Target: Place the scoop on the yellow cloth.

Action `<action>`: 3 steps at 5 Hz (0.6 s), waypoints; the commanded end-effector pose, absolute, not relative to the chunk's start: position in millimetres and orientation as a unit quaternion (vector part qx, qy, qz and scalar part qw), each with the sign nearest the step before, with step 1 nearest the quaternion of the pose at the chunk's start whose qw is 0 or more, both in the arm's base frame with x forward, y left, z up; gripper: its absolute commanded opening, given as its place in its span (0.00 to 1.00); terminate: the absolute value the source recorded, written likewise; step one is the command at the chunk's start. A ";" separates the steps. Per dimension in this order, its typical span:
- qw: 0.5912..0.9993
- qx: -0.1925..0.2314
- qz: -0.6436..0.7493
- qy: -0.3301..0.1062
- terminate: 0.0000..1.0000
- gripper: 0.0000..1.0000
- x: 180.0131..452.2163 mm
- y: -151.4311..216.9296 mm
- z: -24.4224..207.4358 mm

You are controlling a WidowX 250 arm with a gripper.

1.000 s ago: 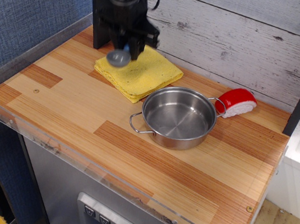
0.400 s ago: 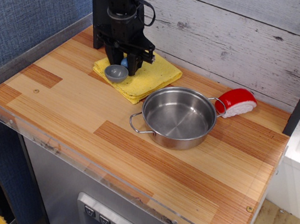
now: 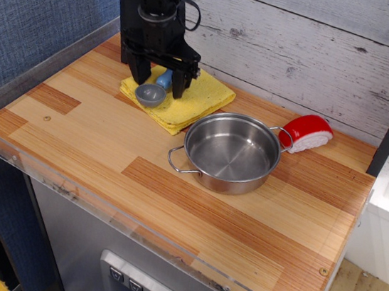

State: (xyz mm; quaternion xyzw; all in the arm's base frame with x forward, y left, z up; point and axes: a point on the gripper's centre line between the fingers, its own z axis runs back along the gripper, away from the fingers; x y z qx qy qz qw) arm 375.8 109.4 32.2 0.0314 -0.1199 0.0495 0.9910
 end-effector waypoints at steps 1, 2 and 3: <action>0.977 0.043 0.057 -0.202 0.00 1.00 381.7 106.0 113.1; 0.975 0.029 0.057 -0.211 0.00 1.00 374.6 97.8 142.8; 0.975 0.015 0.054 -0.213 0.00 1.00 367.6 88.8 160.4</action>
